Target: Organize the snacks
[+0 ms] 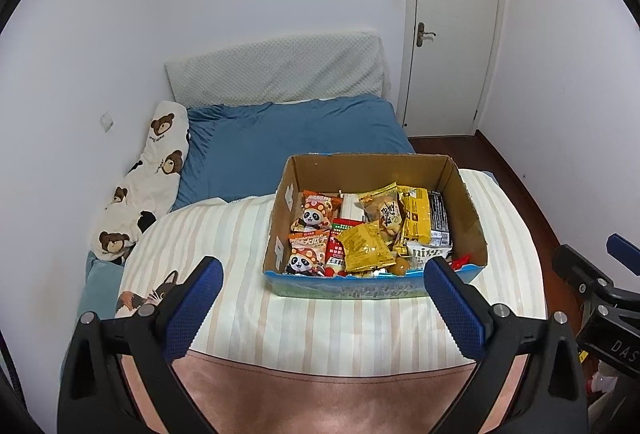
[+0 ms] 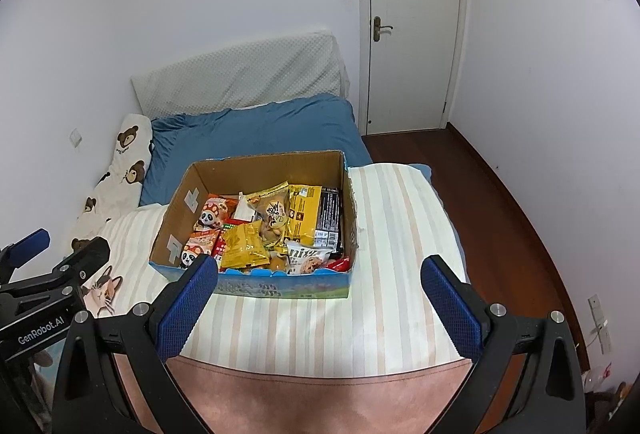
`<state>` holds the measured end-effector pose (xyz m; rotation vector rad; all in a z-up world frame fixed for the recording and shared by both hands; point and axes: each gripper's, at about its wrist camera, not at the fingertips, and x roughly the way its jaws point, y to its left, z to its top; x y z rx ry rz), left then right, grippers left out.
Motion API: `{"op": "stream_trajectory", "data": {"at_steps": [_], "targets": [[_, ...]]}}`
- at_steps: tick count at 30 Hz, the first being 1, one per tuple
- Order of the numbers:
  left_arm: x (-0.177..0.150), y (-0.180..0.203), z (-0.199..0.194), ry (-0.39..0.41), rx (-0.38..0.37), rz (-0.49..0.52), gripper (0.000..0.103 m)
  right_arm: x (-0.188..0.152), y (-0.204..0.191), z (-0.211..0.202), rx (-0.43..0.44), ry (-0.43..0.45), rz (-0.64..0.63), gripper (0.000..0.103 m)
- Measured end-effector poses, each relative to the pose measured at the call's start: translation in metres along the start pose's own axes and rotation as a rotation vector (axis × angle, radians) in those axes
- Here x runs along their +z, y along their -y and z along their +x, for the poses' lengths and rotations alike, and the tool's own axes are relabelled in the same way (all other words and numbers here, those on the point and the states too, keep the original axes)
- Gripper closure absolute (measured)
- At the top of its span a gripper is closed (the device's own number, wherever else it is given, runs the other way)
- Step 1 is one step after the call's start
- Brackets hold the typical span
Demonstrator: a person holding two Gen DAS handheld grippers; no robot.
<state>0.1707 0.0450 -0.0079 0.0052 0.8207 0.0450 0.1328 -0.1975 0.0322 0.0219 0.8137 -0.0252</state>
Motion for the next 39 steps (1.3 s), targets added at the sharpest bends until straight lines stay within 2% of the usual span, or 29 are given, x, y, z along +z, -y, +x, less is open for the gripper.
{"op": "stream_trajectory", "data": {"at_steps": [39], "targets": [[-0.0102,-0.0093,-0.0001,-0.002,0.002,-0.014,0.0,-0.0021,-0.0042,-0.0029,0.016,-0.008,-0.012,0.0]]}}
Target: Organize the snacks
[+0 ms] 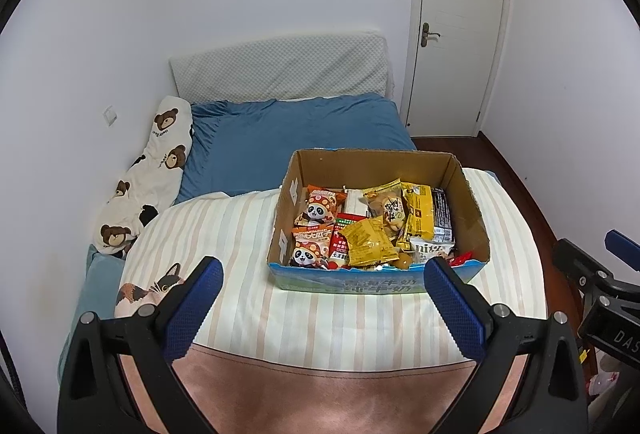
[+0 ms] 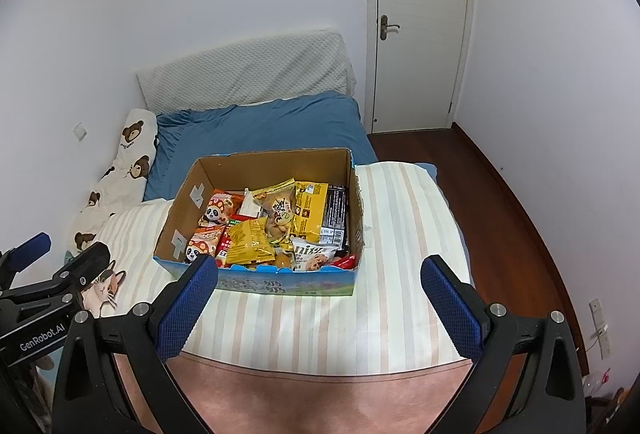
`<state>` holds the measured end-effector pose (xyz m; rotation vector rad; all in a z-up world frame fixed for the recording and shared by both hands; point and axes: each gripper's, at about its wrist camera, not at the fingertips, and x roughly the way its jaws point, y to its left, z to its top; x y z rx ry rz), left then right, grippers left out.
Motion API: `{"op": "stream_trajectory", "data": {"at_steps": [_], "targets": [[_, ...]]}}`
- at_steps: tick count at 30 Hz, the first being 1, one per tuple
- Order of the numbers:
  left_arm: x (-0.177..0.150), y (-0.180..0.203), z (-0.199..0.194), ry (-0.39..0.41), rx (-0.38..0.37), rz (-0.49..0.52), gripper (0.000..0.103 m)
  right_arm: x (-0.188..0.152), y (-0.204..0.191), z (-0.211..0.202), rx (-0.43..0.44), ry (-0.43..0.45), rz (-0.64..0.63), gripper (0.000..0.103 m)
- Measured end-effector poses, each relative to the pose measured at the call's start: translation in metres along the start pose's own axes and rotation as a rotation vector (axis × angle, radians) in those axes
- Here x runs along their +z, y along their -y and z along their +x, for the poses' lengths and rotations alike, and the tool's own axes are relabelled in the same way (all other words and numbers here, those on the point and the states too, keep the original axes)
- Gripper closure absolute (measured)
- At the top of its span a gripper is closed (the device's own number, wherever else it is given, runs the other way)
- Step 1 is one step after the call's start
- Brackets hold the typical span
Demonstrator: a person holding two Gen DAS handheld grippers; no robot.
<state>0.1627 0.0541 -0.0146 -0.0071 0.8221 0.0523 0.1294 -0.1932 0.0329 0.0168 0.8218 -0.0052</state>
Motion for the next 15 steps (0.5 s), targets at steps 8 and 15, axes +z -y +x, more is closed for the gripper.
{"op": "stream_trajectory", "data": {"at_steps": [8,15], "targets": [[-0.0028,-0.0001,0.0014,-0.004,-0.007,-0.003,0.0,0.0,0.0004,0.0006,0.006,-0.001,-0.004,0.0],[-0.0031,0.0012,-0.0006,0.004,-0.005,0.009,0.0,-0.0002,0.0007,0.0012,0.007,0.001,-0.007,0.0]]}}
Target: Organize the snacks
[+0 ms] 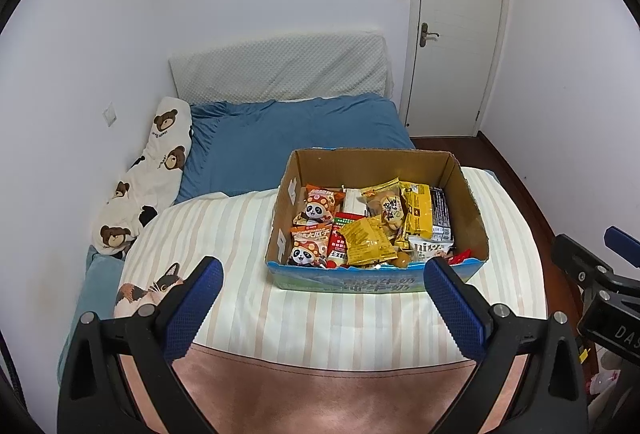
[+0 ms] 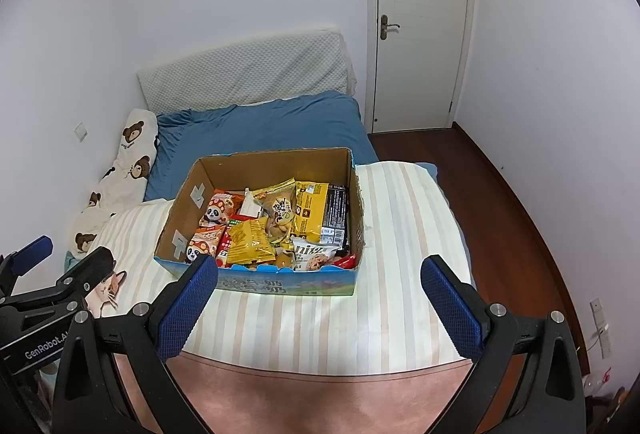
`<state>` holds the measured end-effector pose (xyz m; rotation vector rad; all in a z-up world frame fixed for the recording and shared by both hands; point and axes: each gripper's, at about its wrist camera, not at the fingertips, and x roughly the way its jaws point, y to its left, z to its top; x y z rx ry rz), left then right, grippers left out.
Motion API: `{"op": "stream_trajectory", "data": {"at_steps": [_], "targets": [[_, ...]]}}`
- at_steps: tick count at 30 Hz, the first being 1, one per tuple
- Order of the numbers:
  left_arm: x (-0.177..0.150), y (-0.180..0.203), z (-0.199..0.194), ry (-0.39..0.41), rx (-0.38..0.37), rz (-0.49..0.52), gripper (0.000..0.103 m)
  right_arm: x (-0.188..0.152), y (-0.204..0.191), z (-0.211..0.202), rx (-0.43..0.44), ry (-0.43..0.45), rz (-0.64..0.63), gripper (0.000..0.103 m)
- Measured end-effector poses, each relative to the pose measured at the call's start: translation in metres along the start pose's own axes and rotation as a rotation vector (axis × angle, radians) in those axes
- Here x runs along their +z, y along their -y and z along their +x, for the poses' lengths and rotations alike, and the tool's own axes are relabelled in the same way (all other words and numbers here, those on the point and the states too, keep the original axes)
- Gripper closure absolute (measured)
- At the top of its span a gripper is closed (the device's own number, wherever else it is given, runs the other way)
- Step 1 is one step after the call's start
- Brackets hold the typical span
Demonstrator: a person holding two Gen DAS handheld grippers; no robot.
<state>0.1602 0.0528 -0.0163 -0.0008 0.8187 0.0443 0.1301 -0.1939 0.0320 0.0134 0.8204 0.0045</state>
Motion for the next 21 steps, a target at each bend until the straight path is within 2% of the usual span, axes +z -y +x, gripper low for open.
{"op": "stream_trajectory", "data": {"at_steps": [21], "targets": [[0.0007,0.0012,-0.0029,0.018,-0.006,0.006,0.0,-0.0027,0.0017,-0.0025,-0.003,0.002,0.005,0.0]]}}
